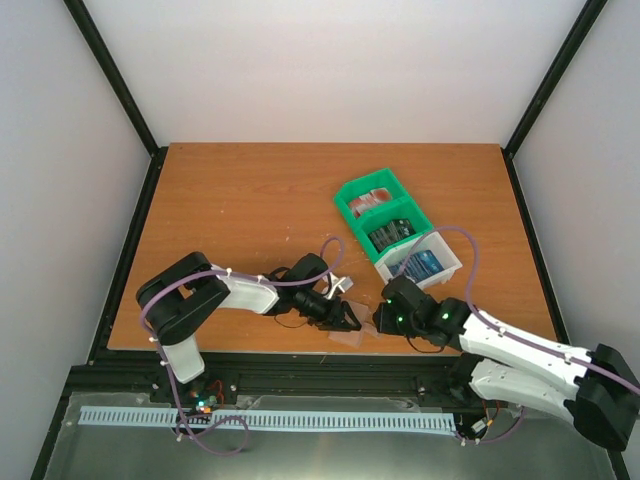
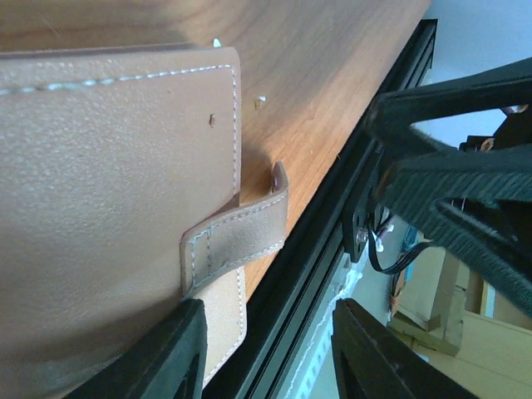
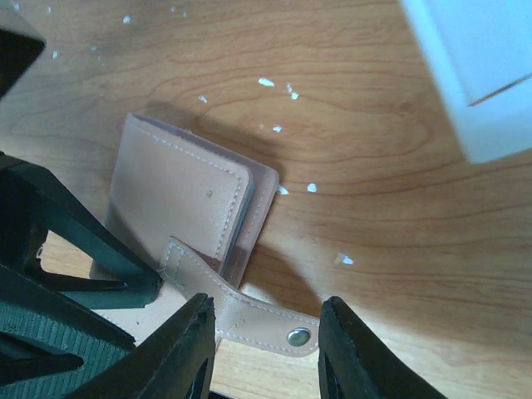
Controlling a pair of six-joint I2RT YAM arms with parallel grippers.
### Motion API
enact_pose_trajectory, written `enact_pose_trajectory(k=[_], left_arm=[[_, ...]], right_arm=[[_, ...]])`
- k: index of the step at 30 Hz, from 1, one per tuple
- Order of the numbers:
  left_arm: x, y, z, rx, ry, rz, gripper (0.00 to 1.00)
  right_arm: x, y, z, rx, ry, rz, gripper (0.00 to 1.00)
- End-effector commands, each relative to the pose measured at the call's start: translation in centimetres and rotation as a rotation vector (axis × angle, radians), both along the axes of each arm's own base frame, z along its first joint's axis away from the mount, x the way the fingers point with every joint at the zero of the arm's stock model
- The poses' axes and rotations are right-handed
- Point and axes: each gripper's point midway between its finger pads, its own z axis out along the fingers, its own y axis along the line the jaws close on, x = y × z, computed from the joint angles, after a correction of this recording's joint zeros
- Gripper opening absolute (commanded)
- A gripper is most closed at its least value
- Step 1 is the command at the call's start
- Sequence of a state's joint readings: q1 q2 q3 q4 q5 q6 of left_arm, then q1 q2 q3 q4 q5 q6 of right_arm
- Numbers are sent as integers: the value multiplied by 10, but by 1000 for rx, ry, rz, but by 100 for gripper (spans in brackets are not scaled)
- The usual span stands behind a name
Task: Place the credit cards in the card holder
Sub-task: Close the card holder at the center of the board, then turn over the card holder at the center of the board.
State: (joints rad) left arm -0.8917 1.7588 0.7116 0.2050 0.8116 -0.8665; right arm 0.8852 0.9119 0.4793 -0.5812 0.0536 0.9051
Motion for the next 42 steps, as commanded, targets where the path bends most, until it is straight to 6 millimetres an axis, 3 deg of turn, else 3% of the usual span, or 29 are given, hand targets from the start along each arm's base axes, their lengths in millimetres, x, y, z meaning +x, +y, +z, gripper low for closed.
enact_pose_trajectory(k=[1,6,14,20,24,29,35,42], left_arm=[[7,0,-5,50,-36,36,43],[7,1,-2,50,-39,44,40],[7,-1,18,4,-50,45,39],[16,4,30,32,-57,117,41],[30,17,36,113,-97,225,49],[41,39,15,271,-129,303,57],[38,54,-16,398,-105,300,58],[29,38,-20,333,-44,233,56]], right_arm=[[7,23,2,49,-2,62,35],[16,41,-5,49,7,94,32],[28,50,-16,30,-3,89,32],[24,41,-35,-30,38,79,31],[17,35,-47,-54,72,74,28],[11,29,-54,-65,91,68,24],[6,24,-61,-79,116,66,19],[-1,22,-72,-74,138,78,16]])
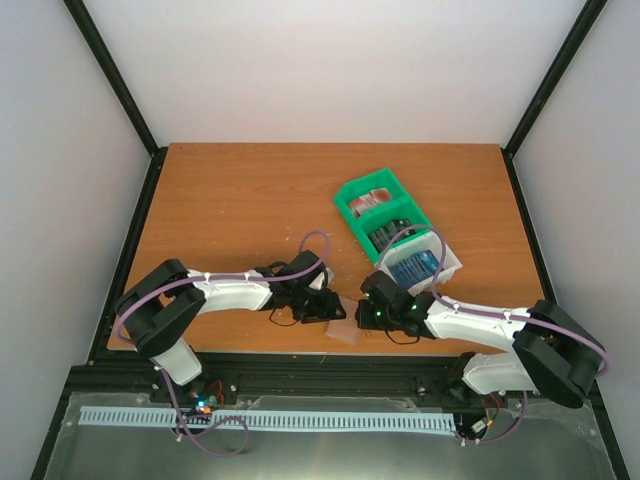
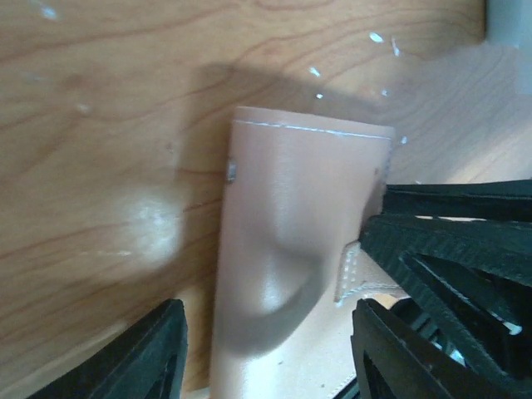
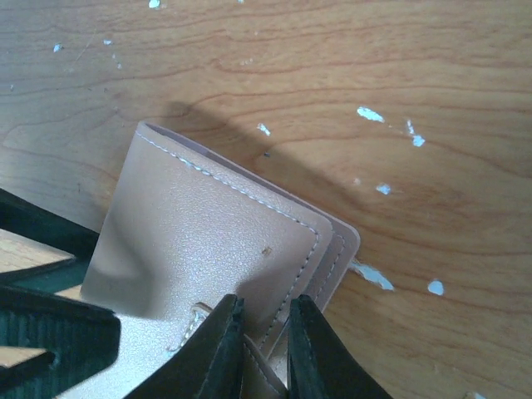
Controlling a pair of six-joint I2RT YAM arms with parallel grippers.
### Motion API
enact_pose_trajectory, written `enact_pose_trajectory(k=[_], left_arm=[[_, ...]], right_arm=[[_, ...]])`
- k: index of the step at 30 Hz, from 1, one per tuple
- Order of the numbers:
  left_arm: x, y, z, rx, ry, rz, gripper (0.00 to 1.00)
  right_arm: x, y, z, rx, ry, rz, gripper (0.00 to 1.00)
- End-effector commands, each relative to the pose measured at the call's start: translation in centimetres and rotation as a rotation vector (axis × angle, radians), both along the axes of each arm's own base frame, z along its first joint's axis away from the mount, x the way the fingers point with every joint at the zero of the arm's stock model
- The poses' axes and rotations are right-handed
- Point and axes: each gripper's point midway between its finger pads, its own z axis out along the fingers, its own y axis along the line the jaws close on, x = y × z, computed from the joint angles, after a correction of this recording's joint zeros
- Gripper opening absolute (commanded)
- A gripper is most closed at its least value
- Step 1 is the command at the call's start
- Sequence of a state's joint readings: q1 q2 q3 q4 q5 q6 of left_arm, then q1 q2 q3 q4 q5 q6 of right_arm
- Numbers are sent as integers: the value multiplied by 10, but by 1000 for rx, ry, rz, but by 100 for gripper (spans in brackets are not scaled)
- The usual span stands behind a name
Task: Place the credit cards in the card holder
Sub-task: Turn over the card holder at the center of the board.
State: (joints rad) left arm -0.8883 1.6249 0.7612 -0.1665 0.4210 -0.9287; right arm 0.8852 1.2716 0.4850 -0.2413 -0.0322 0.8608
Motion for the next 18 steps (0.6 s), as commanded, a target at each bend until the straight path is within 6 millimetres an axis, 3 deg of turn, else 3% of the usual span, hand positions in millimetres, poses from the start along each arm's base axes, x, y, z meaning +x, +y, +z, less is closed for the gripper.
enact_pose_trajectory(k=[1,10,18], left_arm=[[-8,-12,-3,-53,58,-45,56],[-15,-18,4,-216,167,3,46],[-6,-18,12,-267,122,-7,34]], right_arm=[[-21,-25,-32,-94,87,0,16],[-26,-18,-36,-36,94,23,16],[-24,-6,-27,28,66,63,16]])
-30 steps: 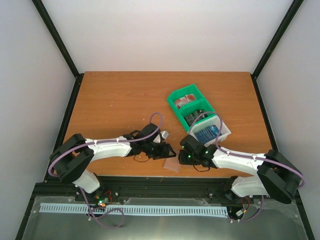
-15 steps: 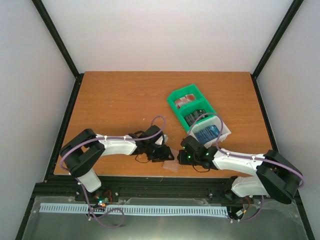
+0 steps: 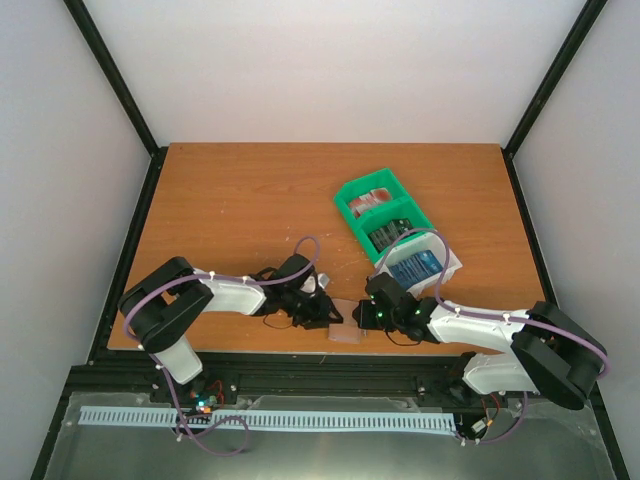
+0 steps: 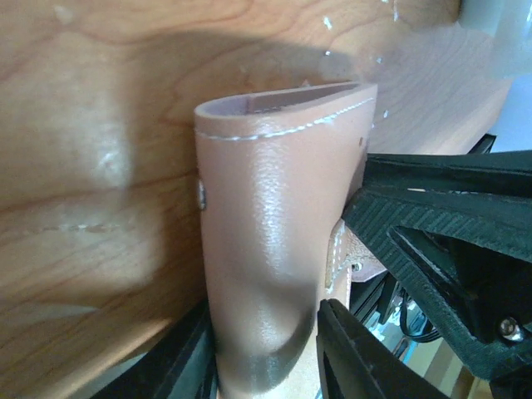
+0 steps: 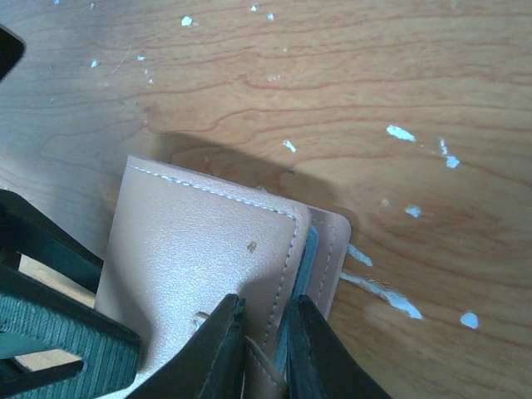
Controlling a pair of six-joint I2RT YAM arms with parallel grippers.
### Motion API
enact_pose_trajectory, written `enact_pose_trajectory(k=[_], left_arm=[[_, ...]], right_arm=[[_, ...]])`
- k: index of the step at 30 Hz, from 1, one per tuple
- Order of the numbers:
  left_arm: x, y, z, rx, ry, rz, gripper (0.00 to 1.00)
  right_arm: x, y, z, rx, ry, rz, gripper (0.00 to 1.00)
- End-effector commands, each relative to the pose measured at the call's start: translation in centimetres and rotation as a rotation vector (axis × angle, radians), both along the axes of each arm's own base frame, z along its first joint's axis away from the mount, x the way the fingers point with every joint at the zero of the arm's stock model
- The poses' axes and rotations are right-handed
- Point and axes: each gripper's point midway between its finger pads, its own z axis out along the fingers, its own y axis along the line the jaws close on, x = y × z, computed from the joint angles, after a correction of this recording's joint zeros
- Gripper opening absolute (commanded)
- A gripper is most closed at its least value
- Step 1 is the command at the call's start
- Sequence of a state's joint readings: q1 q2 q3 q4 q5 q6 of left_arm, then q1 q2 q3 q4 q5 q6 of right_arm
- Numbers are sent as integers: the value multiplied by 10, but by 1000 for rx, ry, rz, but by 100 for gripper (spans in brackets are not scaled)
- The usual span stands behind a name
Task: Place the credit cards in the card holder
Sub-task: Turn over the card holder at the center of the board.
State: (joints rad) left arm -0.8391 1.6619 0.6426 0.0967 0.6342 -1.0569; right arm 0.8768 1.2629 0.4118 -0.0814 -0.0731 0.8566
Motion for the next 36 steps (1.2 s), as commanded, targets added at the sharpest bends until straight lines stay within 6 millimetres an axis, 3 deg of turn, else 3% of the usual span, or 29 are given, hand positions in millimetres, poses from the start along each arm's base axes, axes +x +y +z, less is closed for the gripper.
enact_pose_trajectory(k=[1,10,18,23,28,36], left_arm=[[7,-10,14,-81,-42,-20,31],[12,-9,16,-96,-111,-56,1],[19,-9,21,-85,-187,-80,1],[23,-12,34,-99,-249,-115,1],[39,-14,70,-93,-433,-157,1],[66,-8,173,-137,-960,-211,1]], right_arm=[[-26,-15,-25,-66,98,51,16],[-23,-15,-16,-47,73,36,20],[-2,-30,31,-44,-60,-74,34],[4,-37,67,-20,-129,-109,47],[5,-37,106,48,-170,-128,56],[20,-38,221,146,-448,-89,69]])
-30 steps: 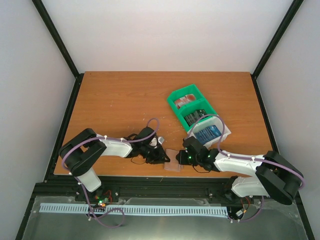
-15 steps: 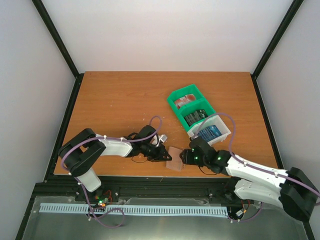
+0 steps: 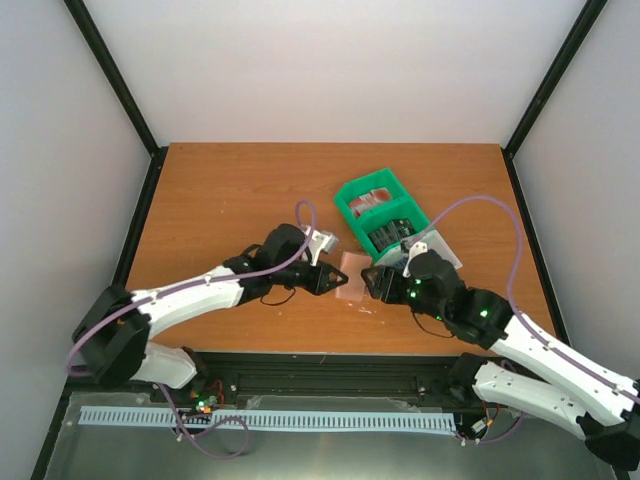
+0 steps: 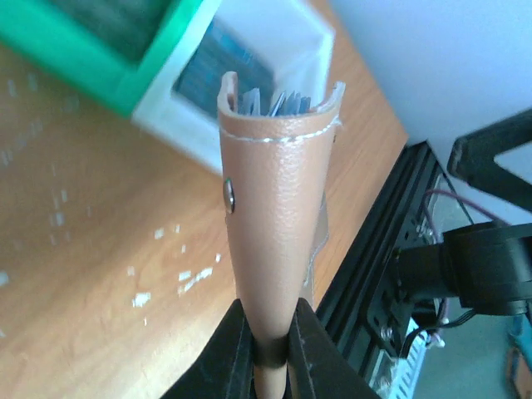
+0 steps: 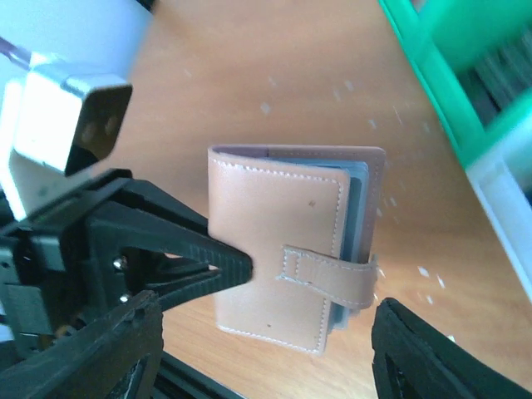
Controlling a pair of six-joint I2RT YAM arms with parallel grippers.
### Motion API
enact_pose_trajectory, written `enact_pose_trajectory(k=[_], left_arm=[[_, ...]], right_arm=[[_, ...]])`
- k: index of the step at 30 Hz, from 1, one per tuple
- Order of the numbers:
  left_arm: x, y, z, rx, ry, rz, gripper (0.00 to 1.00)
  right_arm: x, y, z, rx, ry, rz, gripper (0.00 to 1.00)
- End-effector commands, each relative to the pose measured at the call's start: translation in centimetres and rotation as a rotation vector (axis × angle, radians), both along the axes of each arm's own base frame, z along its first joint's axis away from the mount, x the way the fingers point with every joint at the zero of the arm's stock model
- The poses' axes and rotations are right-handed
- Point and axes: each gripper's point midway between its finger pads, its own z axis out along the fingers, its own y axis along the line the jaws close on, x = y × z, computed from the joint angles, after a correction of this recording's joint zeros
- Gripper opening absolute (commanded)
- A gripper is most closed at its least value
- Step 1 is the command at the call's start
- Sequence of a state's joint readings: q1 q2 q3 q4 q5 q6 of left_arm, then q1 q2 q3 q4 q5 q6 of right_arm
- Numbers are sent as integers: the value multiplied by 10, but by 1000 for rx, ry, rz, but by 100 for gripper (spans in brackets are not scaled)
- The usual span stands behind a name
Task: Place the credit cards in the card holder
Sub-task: Turn over the card holder at the center of the board.
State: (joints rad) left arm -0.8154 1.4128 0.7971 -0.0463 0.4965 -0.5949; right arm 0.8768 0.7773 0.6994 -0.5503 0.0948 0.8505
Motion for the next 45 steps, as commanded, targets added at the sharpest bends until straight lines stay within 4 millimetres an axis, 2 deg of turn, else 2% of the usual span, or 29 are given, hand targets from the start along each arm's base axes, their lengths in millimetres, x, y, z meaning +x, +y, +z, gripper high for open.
enact_pose_trajectory(k=[1,5,8,12,15,18,21,25,29,30,33,35,40,43,45], left_arm=[[20,5,73,-42,-418,-42,1],[21,14,117,-58,-725,-81,1],[10,20,148,-84,-935,-150,1],[-8,30,181,-116,-1155,-211,1],[-21,34,195,-136,-1254,-267,1],[-31,35,199,-144,-1315,-329,1],[-35,36,200,-138,-1369,-357,1],[-34,35,206,-153,-1405,-351,1],[-32,31,201,-148,-1391,-359,0],[-31,31,200,-142,-1389,-359,0],[-29,33,195,-123,-1381,-353,1],[-27,36,194,-108,-1383,-333,1],[-27,41,188,-81,-1375,-321,1],[-27,42,186,-71,-1371,-326,1],[-28,42,186,-72,-1374,-332,1]], right_arm=[[8,-8,60,-36,-207,35,70],[10,0,107,-144,-423,189,74],[12,5,135,-270,-583,305,76],[2,19,150,-424,-734,544,76],[-17,29,156,-459,-827,728,77],[-31,36,163,-454,-943,841,77],[-37,41,164,-453,-966,909,73],[-42,53,153,-432,-914,1004,58],[-44,60,142,-418,-872,1043,45],[-40,59,140,-430,-860,1028,45],[-17,49,143,-510,-844,884,72],[-5,39,152,-549,-862,785,79],[3,17,168,-602,-927,647,84],[-1,13,172,-606,-959,650,85],[-9,18,169,-587,-980,713,86]])
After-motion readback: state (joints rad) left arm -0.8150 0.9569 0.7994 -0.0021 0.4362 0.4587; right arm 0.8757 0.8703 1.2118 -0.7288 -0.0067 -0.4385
